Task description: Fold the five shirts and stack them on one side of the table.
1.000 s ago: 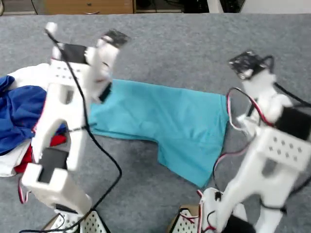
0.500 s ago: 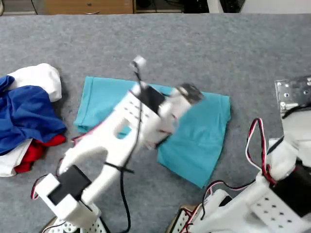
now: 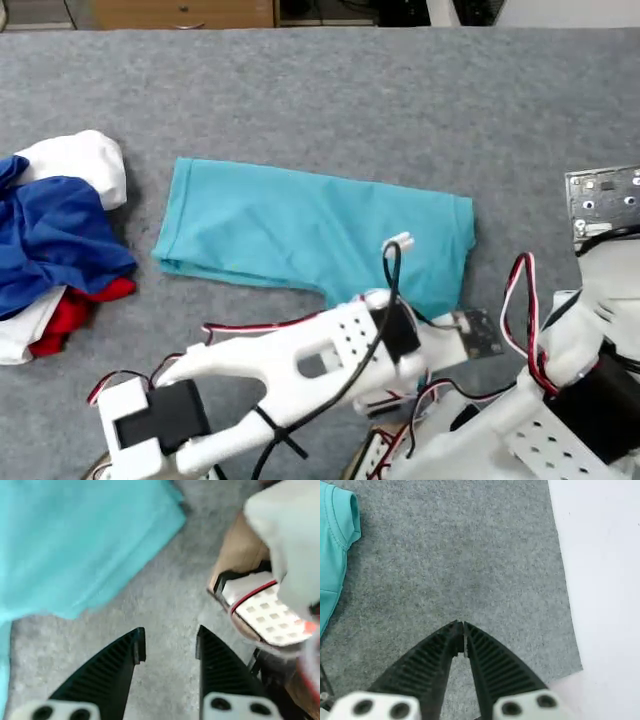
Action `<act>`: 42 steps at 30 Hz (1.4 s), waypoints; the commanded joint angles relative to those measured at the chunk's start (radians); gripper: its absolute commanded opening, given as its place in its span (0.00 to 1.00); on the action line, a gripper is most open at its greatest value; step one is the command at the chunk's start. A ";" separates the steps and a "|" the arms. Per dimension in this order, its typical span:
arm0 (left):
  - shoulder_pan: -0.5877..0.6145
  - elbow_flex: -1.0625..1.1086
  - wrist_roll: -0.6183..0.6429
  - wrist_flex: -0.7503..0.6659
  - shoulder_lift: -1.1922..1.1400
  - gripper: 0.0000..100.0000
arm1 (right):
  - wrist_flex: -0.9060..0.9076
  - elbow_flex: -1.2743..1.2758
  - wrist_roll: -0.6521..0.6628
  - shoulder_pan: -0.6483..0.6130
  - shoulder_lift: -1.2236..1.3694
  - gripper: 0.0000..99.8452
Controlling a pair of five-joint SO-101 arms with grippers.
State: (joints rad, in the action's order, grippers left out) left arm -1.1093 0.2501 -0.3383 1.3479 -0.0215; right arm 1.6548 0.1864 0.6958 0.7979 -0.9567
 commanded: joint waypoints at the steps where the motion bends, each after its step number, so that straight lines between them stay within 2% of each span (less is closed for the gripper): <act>1: -0.003 -0.012 -0.054 -0.037 -0.016 0.19 | -0.009 -0.039 -0.009 0.013 -0.005 0.00; 10: 0.057 -0.190 -0.141 -0.029 -0.208 0.19 | -0.021 -0.041 -0.009 0.005 -0.002 0.00; 21: 0.057 -0.295 -0.201 -0.029 -0.311 0.19 | -0.029 -0.039 -0.009 -0.166 -0.007 0.00; 32: 0.071 -0.373 -0.226 -0.040 -0.352 0.19 | -0.032 -0.038 -0.009 -0.257 -0.001 0.00; 42: 0.118 -0.542 -0.238 -0.029 -0.536 0.19 | -0.107 0.036 -0.006 -0.259 -0.007 0.00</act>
State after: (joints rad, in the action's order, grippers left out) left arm -1.0050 -0.2256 -0.5700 1.3172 -0.5524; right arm 1.5796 0.2202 0.6958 0.5447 -0.9582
